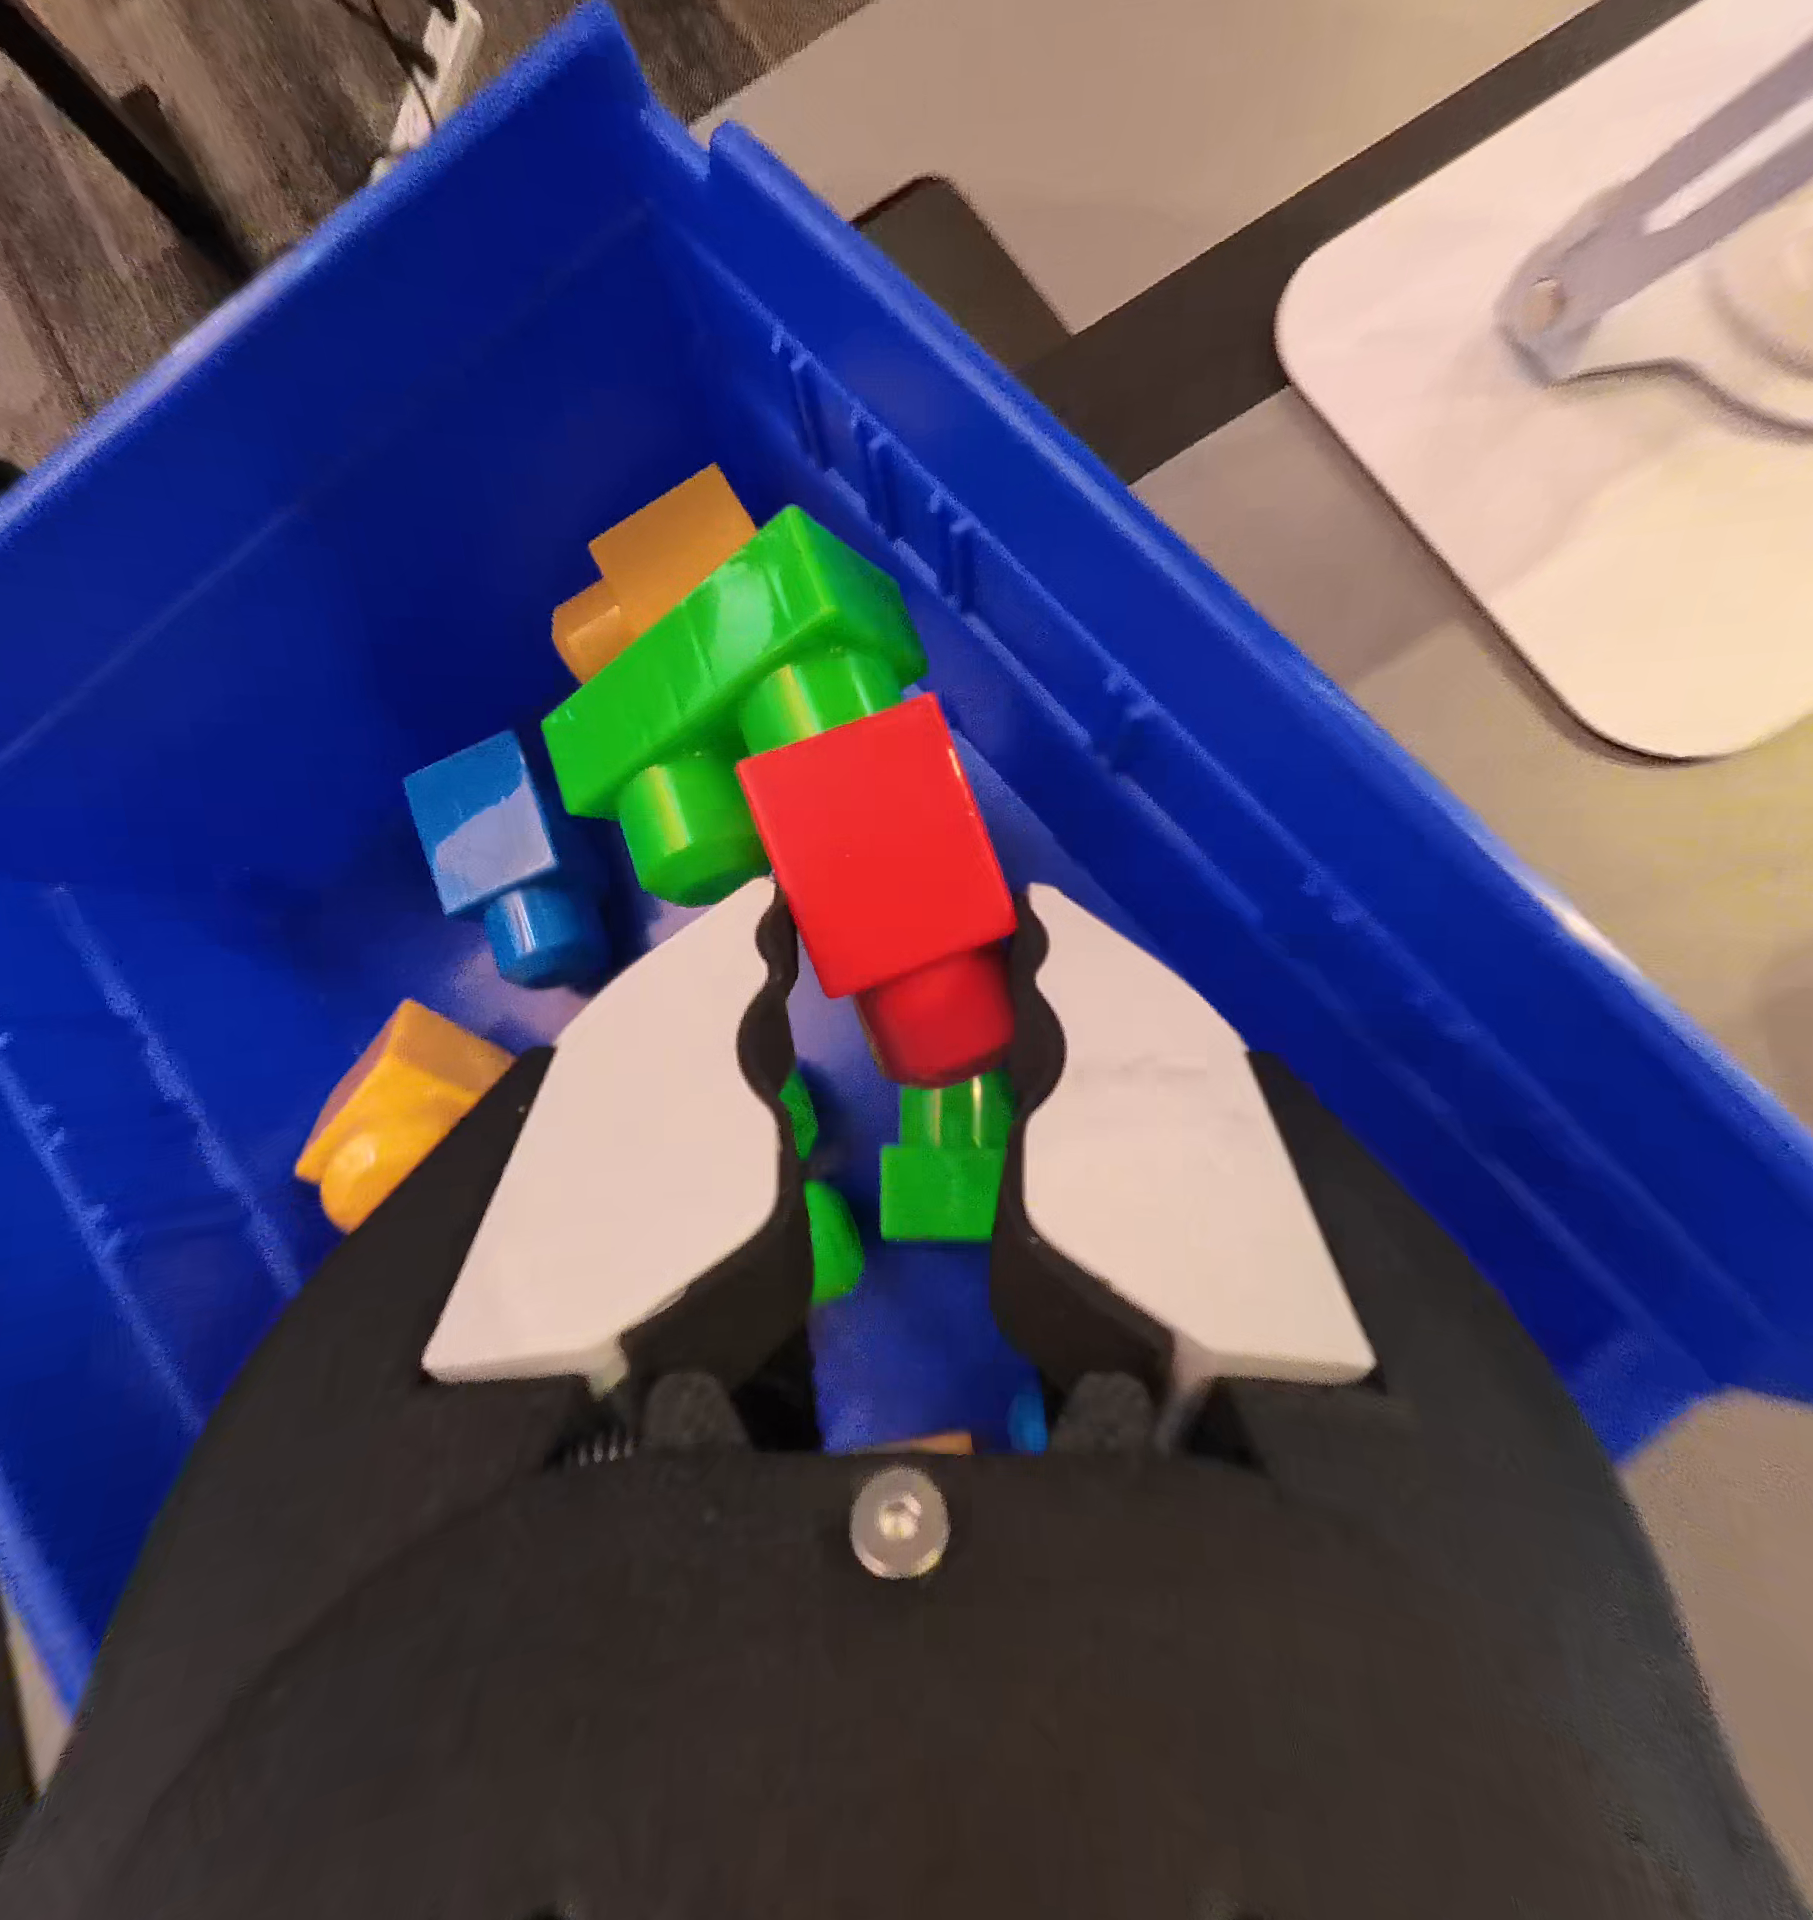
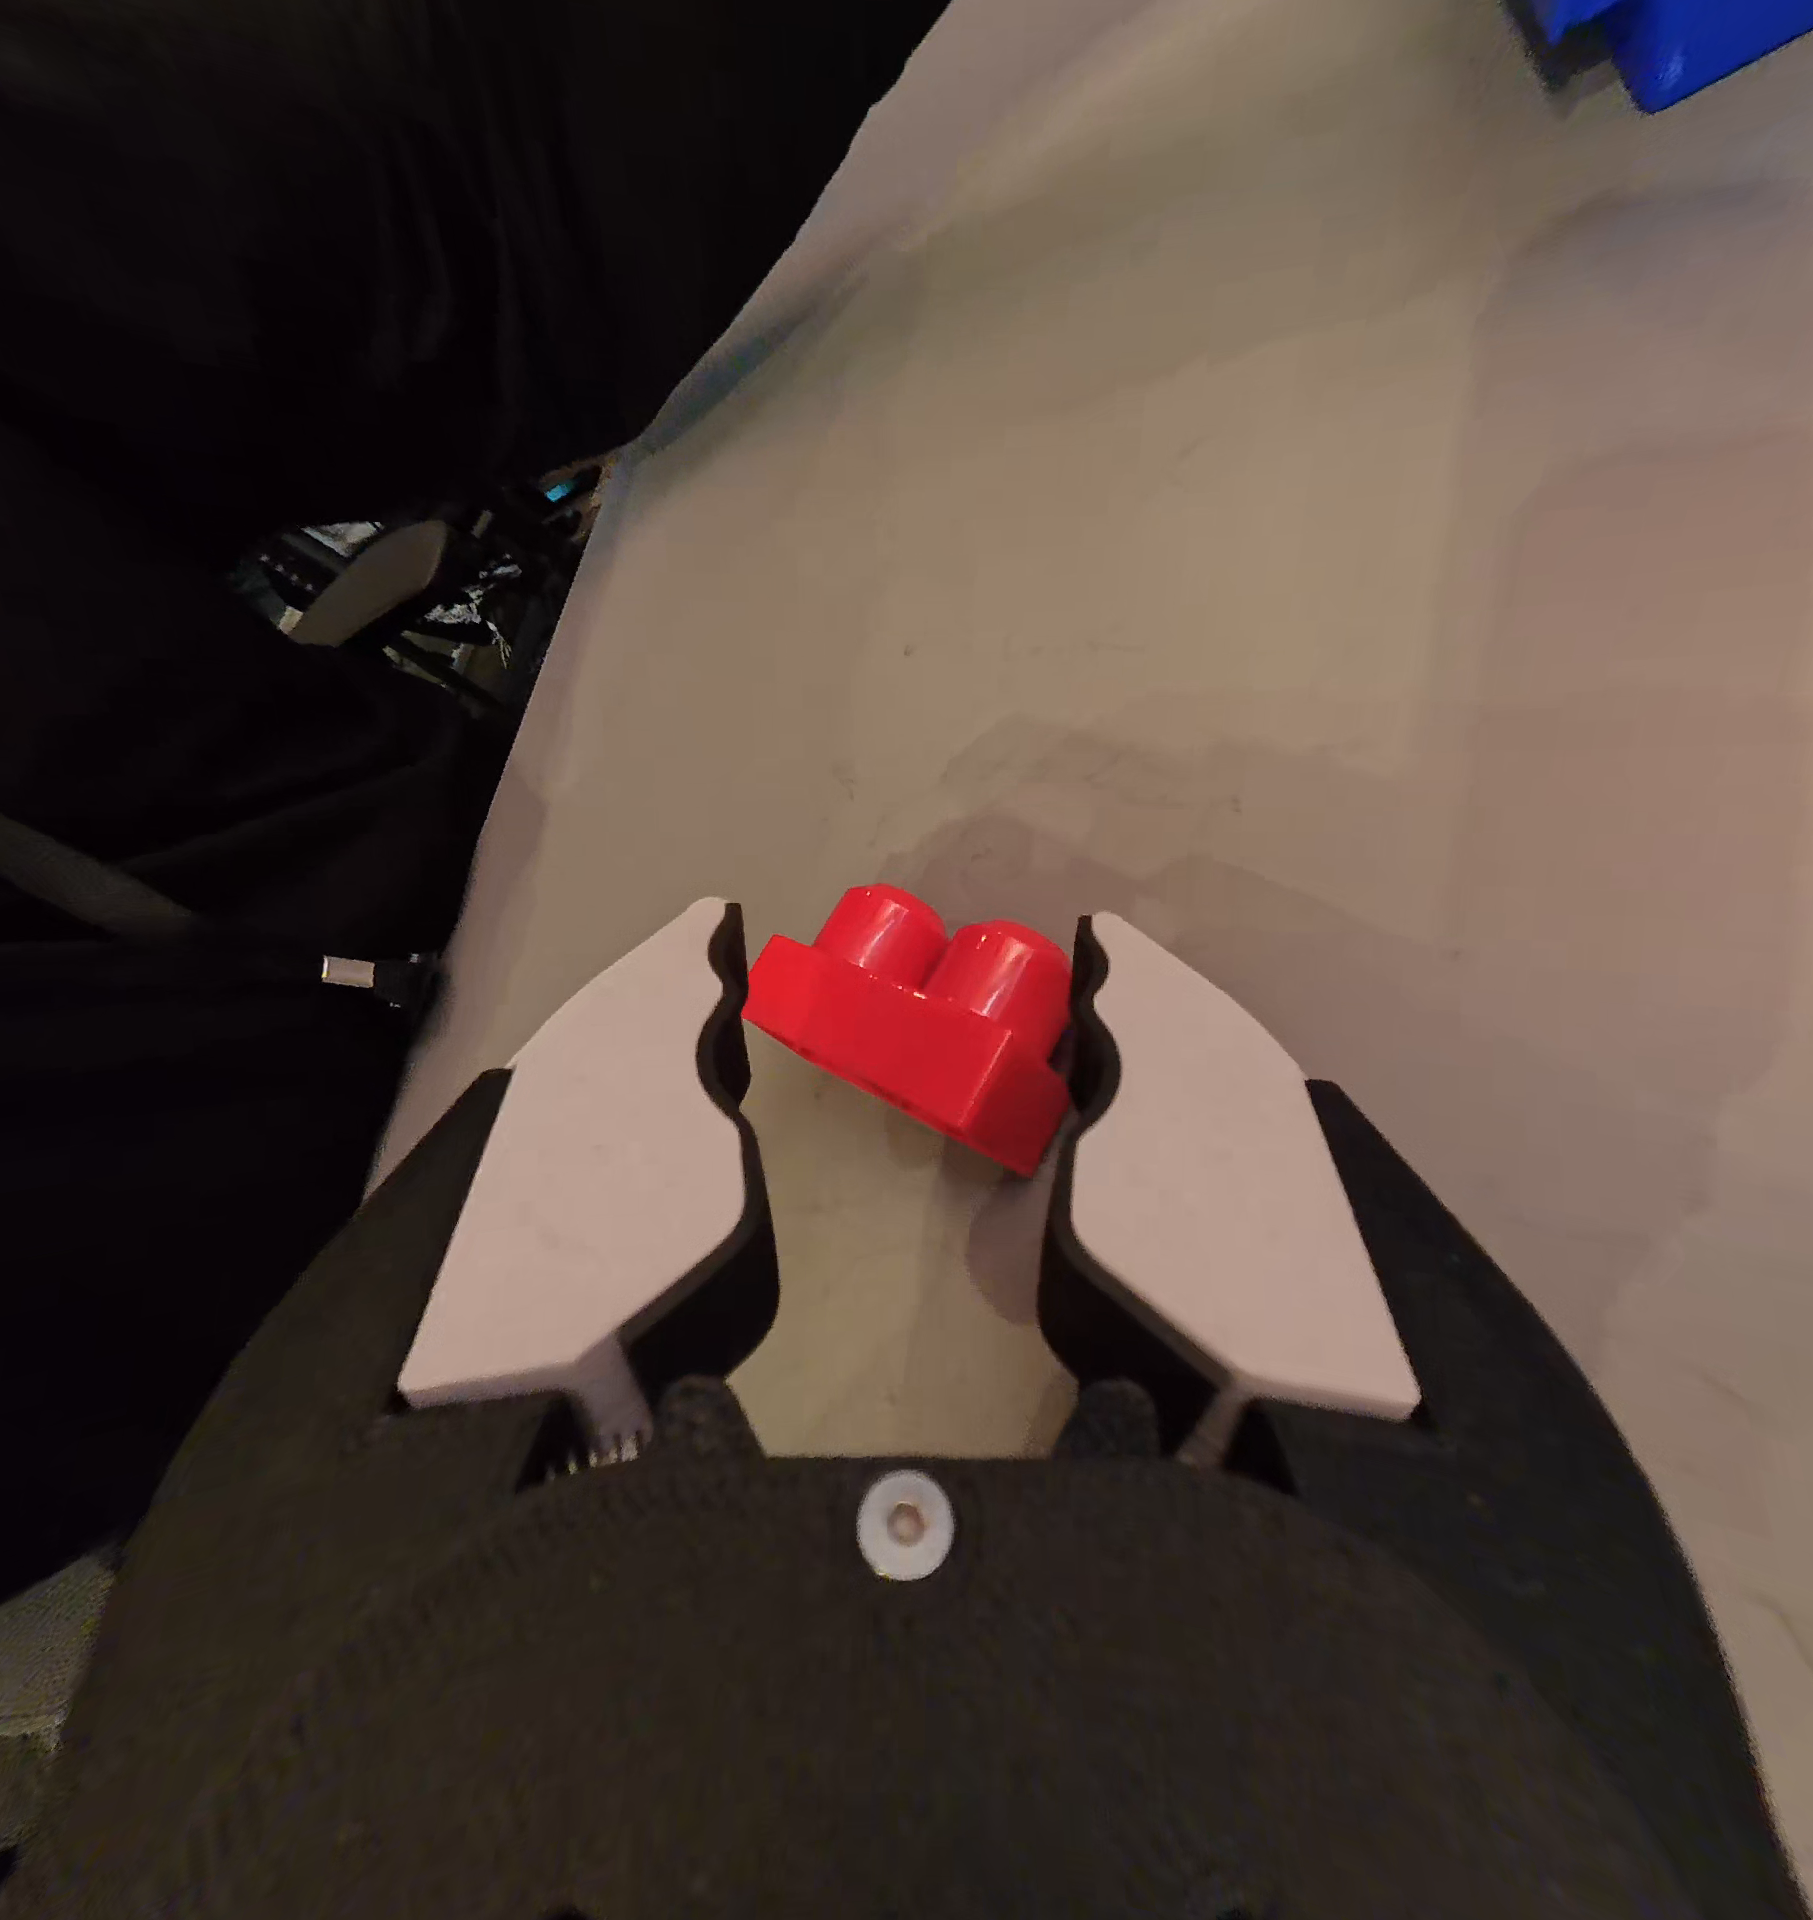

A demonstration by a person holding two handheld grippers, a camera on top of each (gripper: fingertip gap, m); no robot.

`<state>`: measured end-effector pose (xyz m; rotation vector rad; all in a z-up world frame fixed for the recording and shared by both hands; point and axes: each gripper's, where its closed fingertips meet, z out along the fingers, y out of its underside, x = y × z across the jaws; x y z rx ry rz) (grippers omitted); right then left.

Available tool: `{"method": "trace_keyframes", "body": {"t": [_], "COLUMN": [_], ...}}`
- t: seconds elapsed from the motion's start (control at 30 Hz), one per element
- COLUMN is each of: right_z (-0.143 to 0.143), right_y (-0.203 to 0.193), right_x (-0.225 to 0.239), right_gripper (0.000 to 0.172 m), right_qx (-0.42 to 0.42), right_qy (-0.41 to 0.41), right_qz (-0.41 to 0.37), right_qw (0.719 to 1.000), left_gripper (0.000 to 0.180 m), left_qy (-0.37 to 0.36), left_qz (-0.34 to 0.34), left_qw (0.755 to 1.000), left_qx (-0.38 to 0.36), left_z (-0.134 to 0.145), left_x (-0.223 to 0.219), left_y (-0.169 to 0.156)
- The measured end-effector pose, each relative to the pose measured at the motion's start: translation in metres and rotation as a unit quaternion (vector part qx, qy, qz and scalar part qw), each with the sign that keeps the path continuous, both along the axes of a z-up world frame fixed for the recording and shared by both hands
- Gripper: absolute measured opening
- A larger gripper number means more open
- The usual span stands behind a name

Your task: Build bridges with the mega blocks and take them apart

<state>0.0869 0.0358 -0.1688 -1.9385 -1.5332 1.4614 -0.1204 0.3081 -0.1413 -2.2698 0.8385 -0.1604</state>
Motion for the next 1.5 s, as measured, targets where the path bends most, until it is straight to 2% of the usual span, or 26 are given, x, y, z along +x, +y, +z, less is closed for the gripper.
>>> {"method": "trace_keyframes", "body": {"t": [0.07, 0.17, 0.37, 0.5, 0.63, 0.73, 0.83, 0.9, 0.93, 1.03, 1.1, 1.13, 1.2, 1.23, 1.37, 1.5], "right_z": [0.000, -0.002, -0.003, -0.003, -0.001, -0.001, -0.001, -0.001, -0.001, -0.001, -0.001, -0.001, -0.001, -0.001, 0.001, 0.003], "right_y": [0.000, -0.001, -0.002, -0.003, -0.003, -0.003, -0.004, -0.004, -0.004, -0.004, -0.005, -0.005, -0.005, -0.005, -0.004, -0.001], "right_x": [0.000, -0.001, -0.001, 0.000, 0.000, 0.000, 0.000, 0.000, 0.000, 0.000, 0.000, 0.000, 0.000, 0.000, 0.000, 0.000], "right_gripper": [0.060, 0.060, 0.060, 0.060, 0.060, 0.060, 0.060, 0.060, 0.060, 0.060, 0.060, 0.060, 0.059, 0.059, 0.059, 0.059], "right_qx": [0.000, 0.005, 0.012, 0.010, 0.005, 0.005, 0.006, 0.006, 0.006, 0.007, 0.007, 0.008, 0.008, 0.008, 0.006, 0.001], "right_qy": [0.000, -0.005, -0.011, -0.010, -0.005, -0.005, -0.005, -0.005, -0.005, -0.005, -0.006, -0.006, -0.006, -0.006, -0.001, 0.008], "right_qz": [-0.001, 0.001, 0.002, 0.006, 0.008, 0.010, 0.011, 0.011, 0.012, 0.013, 0.014, 0.014, 0.015, 0.015, 0.013, 0.006], "right_qw": [1.000, 1.000, 1.000, 1.000, 1.000, 1.000, 1.000, 1.000, 1.000, 1.000, 1.000, 1.000, 1.000, 1.000, 1.000, 1.000], "left_gripper": [0.039, 0.039, 0.039, 0.039, 0.040, 0.039, 0.039, 0.039, 0.039, 0.039, 0.039, 0.039, 0.039, 0.038, 0.038, 0.038], "left_qy": [-0.009, 0.009, -0.004, 0.008, 0.053, 0.065, 0.158, 0.272, 0.292, 0.272, 0.129, 0.096, 0.173, 0.180, 0.140, 0.108], "left_qz": [-0.010, -0.015, -0.024, -0.033, -0.040, -0.048, -0.045, -0.064, -0.084, -0.101, -0.082, -0.066, -0.055, -0.055, -0.072, -0.088], "left_qw": [1.000, 1.000, 1.000, 0.997, 0.993, 0.992, 0.986, 0.960, 0.953, 0.956, 0.984, 0.986, 0.981, 0.980, 0.987, 0.989], "left_qx": [0.010, 0.009, -0.012, -0.066, -0.098, -0.101, -0.040, 0.000, 0.009, -0.043, -0.096, -0.117, -0.070, -0.056, -0.020, 0.038], "left_z": [0.010, 0.010, -0.002, -0.016, -0.029, -0.028, -0.020, -0.016, -0.016, -0.020, -0.013, -0.010, -0.003, 0.001, 0.012, 0.028], "left_x": [-0.002, -0.010, -0.016, -0.014, -0.017, -0.015, -0.029, -0.044, -0.042, -0.037, -0.018, -0.017, -0.034, -0.035, -0.027, -0.013], "left_y": [-0.018, -0.036, -0.037, -0.042, -0.046, -0.045, -0.034, -0.031, -0.032, -0.041, -0.042, -0.041, -0.029, -0.028, -0.035, -0.063]}}
